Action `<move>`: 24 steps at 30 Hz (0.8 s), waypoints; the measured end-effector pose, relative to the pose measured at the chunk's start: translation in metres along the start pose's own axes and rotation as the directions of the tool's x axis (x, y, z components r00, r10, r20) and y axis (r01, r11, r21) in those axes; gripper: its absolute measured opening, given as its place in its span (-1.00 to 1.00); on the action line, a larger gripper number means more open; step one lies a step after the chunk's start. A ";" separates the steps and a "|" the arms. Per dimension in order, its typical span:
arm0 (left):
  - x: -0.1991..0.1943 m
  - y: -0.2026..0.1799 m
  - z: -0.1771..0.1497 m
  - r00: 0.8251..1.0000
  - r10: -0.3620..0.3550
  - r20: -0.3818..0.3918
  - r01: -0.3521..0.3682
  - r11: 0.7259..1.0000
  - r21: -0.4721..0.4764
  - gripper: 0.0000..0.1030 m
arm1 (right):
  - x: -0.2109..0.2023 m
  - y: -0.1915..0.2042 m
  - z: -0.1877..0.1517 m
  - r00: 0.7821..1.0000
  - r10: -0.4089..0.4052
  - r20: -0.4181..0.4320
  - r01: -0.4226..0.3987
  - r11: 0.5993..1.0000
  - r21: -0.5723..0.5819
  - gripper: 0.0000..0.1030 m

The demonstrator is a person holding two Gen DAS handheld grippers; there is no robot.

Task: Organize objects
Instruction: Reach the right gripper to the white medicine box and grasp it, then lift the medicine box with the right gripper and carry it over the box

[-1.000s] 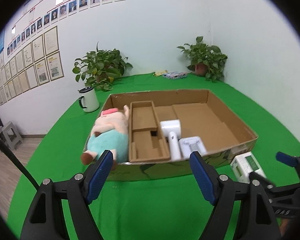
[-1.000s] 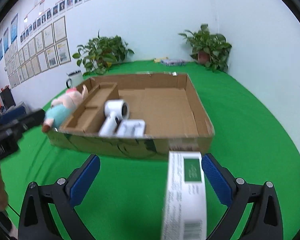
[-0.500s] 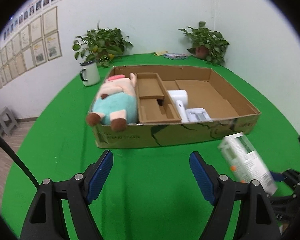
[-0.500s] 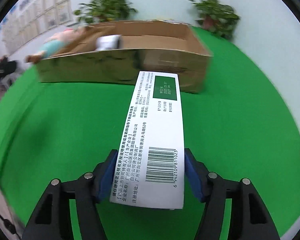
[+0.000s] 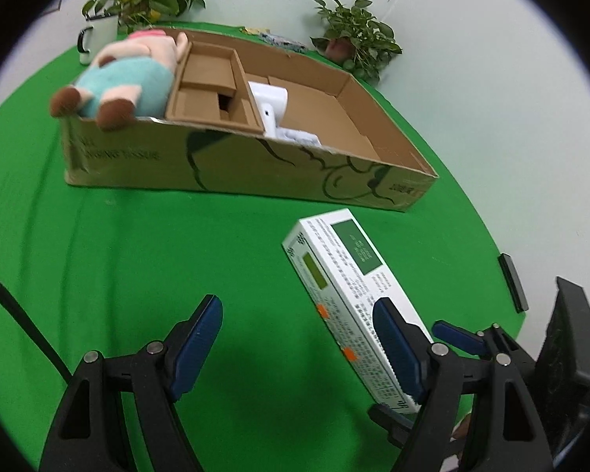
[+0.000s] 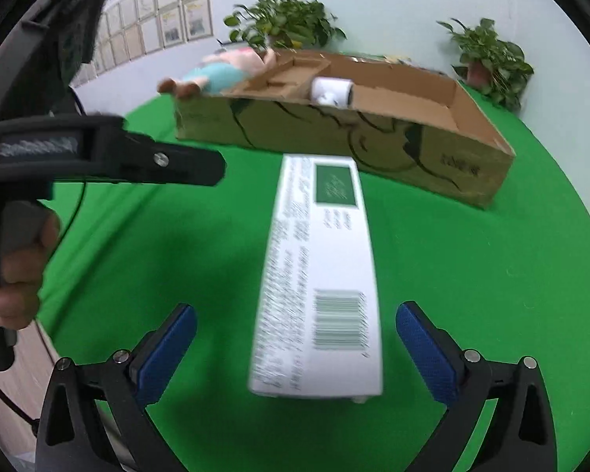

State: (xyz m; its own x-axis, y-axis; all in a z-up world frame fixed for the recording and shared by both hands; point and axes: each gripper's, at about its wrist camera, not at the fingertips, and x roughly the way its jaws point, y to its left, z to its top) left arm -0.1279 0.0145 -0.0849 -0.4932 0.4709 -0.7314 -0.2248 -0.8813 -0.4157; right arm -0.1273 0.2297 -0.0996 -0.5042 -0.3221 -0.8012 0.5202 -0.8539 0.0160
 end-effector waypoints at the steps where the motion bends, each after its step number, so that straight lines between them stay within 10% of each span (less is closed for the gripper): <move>1: 0.004 -0.001 -0.001 1.000 -0.014 -0.009 0.014 1.000 -0.007 0.53 | 0.004 -0.006 -0.002 1.000 -0.002 -0.014 0.003 1.000 0.021 0.92; 5: 0.016 -0.005 -0.003 0.997 -0.066 -0.038 0.065 0.997 -0.028 0.53 | 0.015 -0.011 -0.006 0.997 0.032 -0.063 -0.030 0.999 0.044 0.27; 16: 0.034 0.014 -0.012 0.981 -0.179 -0.074 0.165 0.972 -0.165 0.44 | 0.018 -0.003 -0.008 0.945 0.326 -0.034 -0.310 0.921 0.238 0.23; 19: 0.031 0.011 -0.012 0.982 -0.179 -0.063 0.168 0.975 -0.146 0.00 | 0.016 0.008 -0.009 0.948 0.316 -0.037 -0.304 0.933 0.191 0.22; 24: 0.016 0.004 -0.004 0.979 -0.202 -0.014 0.198 0.971 -0.138 -0.06 | 0.007 0.018 -0.001 0.967 0.253 -0.009 -0.250 0.959 0.136 0.19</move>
State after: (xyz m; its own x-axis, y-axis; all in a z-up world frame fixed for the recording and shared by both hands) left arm -0.1338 0.0189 -0.1005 -0.4257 0.6394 -0.6402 -0.2001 -0.7566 -0.6226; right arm -0.1207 0.2128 -0.1056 -0.3500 -0.5243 -0.7763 0.5308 -0.7938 0.2968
